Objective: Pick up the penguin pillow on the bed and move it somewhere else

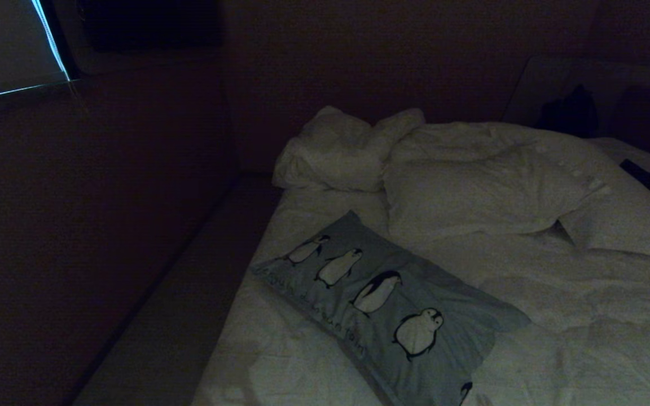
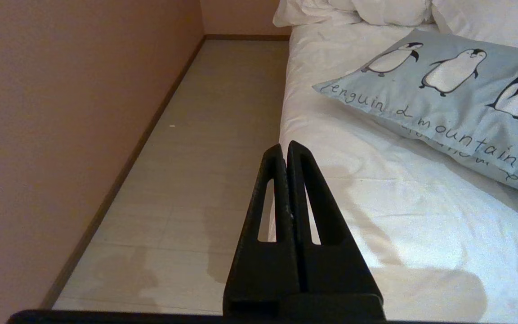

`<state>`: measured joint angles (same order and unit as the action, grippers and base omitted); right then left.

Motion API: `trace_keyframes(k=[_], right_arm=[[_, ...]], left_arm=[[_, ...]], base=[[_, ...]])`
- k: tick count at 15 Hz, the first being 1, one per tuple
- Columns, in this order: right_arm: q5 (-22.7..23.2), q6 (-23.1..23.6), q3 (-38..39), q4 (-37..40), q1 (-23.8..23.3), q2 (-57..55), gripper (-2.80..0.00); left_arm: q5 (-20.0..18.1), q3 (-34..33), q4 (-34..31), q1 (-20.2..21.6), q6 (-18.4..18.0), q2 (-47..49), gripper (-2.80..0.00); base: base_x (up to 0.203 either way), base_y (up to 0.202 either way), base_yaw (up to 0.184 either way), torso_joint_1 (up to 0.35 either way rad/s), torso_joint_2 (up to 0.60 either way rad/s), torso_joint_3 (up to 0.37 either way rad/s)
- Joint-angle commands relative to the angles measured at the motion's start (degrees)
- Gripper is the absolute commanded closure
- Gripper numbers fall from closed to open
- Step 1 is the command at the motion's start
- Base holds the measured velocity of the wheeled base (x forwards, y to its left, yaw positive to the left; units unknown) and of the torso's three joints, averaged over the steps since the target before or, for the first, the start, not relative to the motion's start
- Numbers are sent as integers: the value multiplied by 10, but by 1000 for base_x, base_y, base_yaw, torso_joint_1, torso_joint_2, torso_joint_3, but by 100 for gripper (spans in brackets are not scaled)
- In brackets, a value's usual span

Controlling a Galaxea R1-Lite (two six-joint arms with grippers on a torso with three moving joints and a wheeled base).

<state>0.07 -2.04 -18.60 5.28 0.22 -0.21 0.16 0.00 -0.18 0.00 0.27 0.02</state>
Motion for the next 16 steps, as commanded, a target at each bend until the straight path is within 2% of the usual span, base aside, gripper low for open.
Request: trace_keyframes(k=[1,8,16], right_arm=[[5,2,33,-6,0,0,0],[-2,5,138,-102,0,0,0],[2,25,185,-97,0,0,0]], left_arm=[[0,-1,0,0,0,0,0],[0,-1,0,-1,0,0,0],[0,-1,0,0,0,0,0]], base=[[0,0,0,0,0,0],[0,0,0,0,0,0],[0,0,0,0,0,0]])
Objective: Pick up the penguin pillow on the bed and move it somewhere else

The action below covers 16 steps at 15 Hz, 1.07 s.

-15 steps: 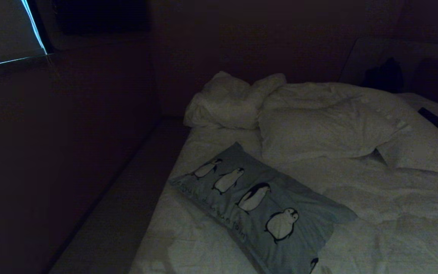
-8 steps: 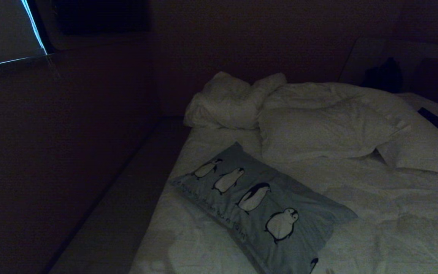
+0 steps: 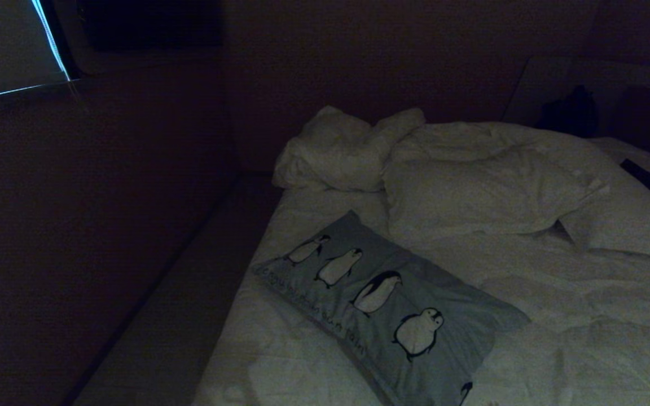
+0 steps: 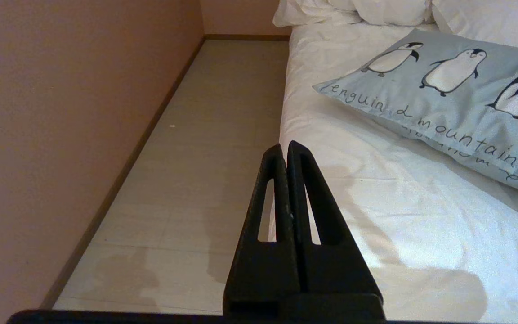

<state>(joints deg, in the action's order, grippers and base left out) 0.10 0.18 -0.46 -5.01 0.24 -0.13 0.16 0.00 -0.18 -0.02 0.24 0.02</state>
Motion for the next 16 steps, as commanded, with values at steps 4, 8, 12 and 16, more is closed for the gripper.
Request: trace_keyframes(k=[4,8,12,16], right_arm=[[2,24,4,54,-1,0,0],[3,22,4,54,0,1,0],[-2,11,4,54,0,0,0],[-1,10,4,54,0,0,0]], left_arm=[[0,-1,0,0,0,0,0],[0,-1,0,0,0,0,0],[0,-1,0,0,0,0,0],[0,-1,0,0,0,0,0]], base=[[0,0,0,0,0,0],[0,0,0,0,0,0],[0,0,0,0,0,0],[0,0,0,0,0,0]])
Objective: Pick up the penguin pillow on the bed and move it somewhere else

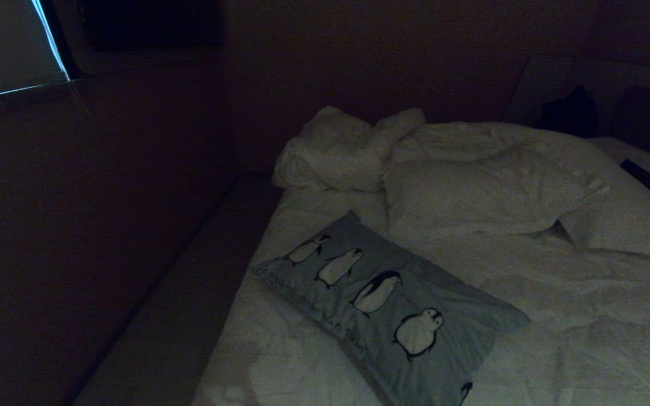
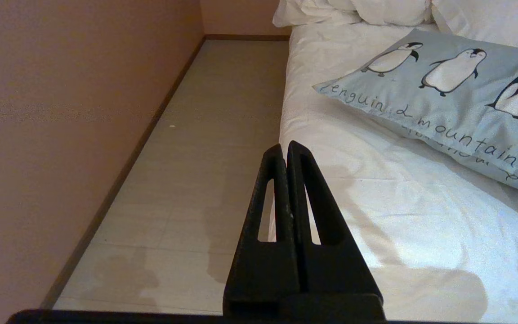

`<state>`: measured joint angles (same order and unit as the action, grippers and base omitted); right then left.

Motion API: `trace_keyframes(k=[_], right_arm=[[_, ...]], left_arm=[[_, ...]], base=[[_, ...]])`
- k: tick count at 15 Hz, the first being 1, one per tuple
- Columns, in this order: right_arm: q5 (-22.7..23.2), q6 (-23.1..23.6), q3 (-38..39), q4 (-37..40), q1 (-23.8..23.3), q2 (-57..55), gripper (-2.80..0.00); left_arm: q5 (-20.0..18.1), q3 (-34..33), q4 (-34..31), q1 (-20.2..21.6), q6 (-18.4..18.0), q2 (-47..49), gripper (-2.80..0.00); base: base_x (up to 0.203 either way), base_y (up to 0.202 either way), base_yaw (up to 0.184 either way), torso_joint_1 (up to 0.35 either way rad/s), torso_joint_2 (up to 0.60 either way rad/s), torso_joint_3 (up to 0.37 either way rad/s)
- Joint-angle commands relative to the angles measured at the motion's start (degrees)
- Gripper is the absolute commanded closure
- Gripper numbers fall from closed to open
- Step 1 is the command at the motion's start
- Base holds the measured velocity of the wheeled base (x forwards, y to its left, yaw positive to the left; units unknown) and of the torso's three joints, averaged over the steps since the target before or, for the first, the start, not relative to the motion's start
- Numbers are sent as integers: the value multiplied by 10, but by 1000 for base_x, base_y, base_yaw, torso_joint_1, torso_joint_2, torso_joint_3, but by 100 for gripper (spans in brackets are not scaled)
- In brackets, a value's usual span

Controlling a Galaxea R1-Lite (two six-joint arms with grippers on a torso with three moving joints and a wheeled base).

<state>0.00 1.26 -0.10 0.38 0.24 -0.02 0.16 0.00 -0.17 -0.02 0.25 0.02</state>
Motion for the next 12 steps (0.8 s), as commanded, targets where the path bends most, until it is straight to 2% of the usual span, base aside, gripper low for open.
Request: trace_keyframes(k=[1,12], right_arm=[[-1,-1,0,1,0,-1,0],[-1,-7,0,-2,0,-1,0]], left_arm=[[0,-1,0,0,0,0,0],[0,-1,0,0,0,0,0]], base=[[0,0,0,0,0,0],[0,0,0,0,0,0]])
